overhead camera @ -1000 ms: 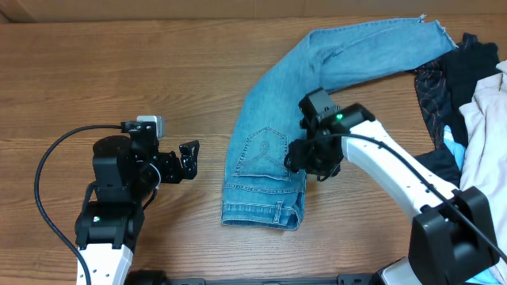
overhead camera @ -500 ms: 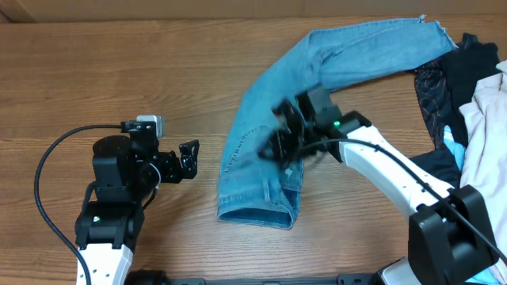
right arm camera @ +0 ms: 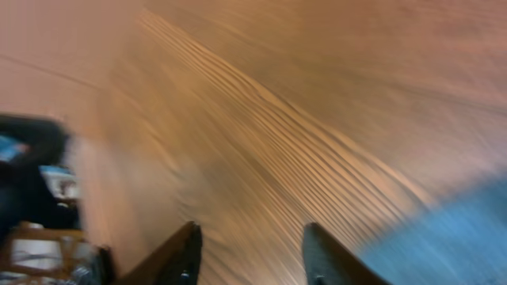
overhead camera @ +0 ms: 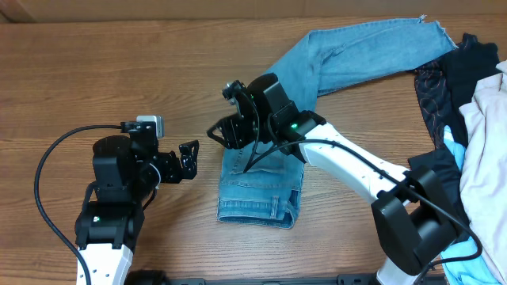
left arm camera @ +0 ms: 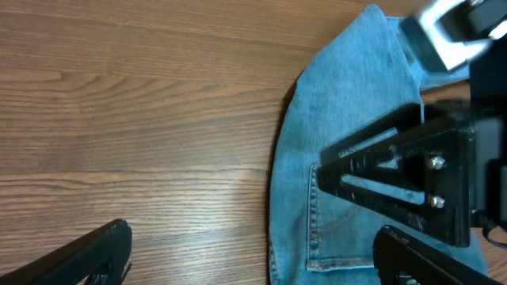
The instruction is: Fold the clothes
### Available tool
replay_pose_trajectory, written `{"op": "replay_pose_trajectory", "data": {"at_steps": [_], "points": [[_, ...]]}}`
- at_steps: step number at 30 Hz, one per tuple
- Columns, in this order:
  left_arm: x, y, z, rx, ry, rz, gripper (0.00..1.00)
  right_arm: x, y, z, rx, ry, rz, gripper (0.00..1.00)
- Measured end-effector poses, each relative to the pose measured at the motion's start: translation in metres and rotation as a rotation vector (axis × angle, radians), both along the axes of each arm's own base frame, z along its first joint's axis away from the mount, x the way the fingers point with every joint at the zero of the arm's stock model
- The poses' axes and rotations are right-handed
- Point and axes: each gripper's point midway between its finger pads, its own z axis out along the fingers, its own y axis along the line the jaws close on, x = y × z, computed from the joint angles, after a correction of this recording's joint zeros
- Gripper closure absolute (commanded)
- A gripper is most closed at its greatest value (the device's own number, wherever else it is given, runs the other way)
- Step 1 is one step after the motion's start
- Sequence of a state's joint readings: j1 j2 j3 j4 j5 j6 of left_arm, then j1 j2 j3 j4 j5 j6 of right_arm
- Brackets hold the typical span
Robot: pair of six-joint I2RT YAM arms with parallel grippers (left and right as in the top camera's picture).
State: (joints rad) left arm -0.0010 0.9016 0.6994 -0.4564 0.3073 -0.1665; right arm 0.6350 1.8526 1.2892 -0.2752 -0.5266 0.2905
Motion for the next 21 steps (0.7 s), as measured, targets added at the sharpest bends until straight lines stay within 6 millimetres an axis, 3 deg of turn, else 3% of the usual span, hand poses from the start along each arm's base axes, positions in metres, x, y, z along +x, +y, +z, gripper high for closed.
{"op": "replay_pose_trajectory", "data": {"at_steps": [2,5,7,9,12,15,17,21], "points": [[0.000,0.000,0.000,0.000,0.002,0.000,0.00,0.006,-0.020,-0.007,-0.053,0.035,-0.055,0.51],[-0.002,-0.006,-0.001,0.001,0.003,-0.021,0.00,0.019,-0.066,0.002,-0.109,0.071,-0.165,0.45],[-0.005,-0.020,-0.001,0.005,0.002,-0.069,0.00,0.033,-0.116,0.034,-0.128,0.043,-0.297,0.43],[-0.009,-0.037,0.000,0.027,0.000,-0.118,0.00,0.038,-0.152,0.061,-0.132,0.008,-0.389,0.40],[-0.016,-0.064,0.004,0.063,-0.010,-0.202,0.00,0.033,-0.203,0.087,-0.152,0.005,-0.512,0.35],[-0.024,-0.095,0.004,0.107,0.003,-0.295,0.00,0.024,-0.258,0.088,-0.196,0.076,-0.642,0.32],[-0.031,-0.124,-0.001,0.130,0.025,-0.382,0.00,0.015,-0.291,0.074,-0.244,0.166,-0.722,0.31],[-0.049,-0.172,-0.024,0.183,0.097,-0.536,0.00,0.005,-0.340,0.063,-0.282,0.258,-0.853,0.28]]}}
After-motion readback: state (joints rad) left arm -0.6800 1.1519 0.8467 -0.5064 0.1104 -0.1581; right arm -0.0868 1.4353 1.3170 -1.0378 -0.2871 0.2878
